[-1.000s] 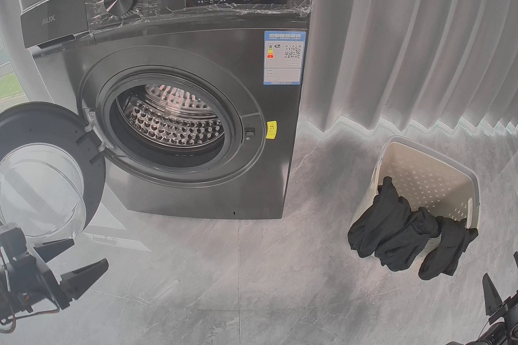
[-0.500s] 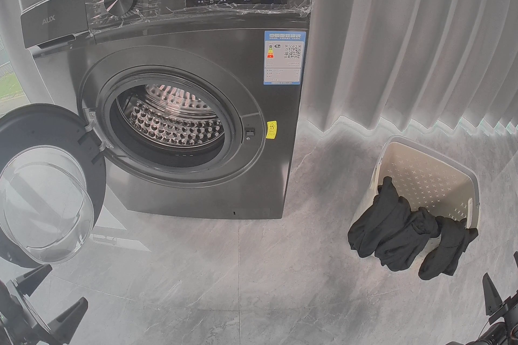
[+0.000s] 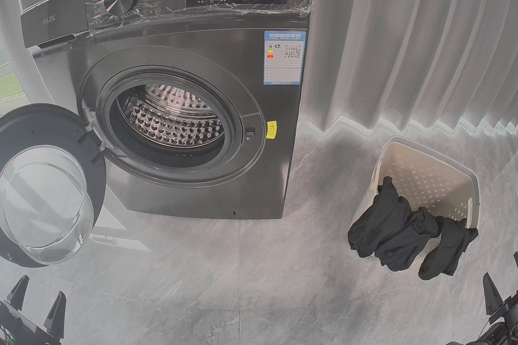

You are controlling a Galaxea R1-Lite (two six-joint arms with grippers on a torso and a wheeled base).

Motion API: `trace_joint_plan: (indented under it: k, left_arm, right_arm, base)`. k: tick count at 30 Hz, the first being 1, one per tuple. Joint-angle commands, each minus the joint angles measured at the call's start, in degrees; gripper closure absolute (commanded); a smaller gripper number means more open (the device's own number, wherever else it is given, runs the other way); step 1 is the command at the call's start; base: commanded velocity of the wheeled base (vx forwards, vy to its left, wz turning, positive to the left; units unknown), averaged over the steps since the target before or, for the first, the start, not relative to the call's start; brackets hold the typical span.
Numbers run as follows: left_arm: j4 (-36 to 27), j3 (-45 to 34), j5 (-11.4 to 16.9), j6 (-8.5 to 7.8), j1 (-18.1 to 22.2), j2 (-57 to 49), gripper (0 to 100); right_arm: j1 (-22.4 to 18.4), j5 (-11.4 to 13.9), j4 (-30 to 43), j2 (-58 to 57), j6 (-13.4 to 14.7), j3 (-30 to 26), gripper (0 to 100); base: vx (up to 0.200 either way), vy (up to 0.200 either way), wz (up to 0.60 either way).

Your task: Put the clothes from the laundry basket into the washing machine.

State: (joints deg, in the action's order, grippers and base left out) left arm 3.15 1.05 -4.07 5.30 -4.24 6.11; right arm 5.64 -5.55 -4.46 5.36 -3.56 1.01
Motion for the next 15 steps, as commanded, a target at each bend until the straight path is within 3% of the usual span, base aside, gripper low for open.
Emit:
trace_joint_plan:
  k: [1,5,9,10,12,14,15]
  left_arm:
    - [-0.07,-0.96,1.87,0.23,6.44,-2.42,0]
    - [-0.16,-0.96,3.81,-0.47,5.38,-3.73,0]
    - [-0.24,-0.96,3.54,-1.17,5.21,-4.35,0]
    - [-1.3,-0.43,4.95,-2.4,4.77,-5.23,0]
    - [-2.18,-0.17,5.48,-2.14,4.77,-5.32,0]
    - [-1.65,-0.35,4.25,-1.08,4.68,-5.49,0]
    - [-0.16,-0.87,-0.23,0.15,4.68,-5.49,0]
  right_arm:
    - [-0.02,0.01,-0.02,0.09,0.13,-1.01,0]
    - [-0.02,0.01,-0.02,0.09,0.31,-1.01,0]
    - [-0.02,0.1,-0.02,0.09,0.22,-1.01,0]
    - [-0.02,0.1,-0.02,0.09,0.22,-1.01,0]
    - [-0.02,0.01,-0.02,0.09,0.4,-1.01,0]
    - [-0.02,0.01,-0.02,0.09,0.75,-1.01,0]
    - [-0.02,0.01,-0.02,0.09,1.01,-1.01,0]
  base:
    - [0.0,0.0,0.0]
    - [0.0,0.0,0.0]
    - [0.0,0.0,0.0]
    - [0.0,0.0,0.0]
    - [0.0,0.0,0.0]
    - [0.0,0.0,0.0]
    - [0.0,0.0,0.0]
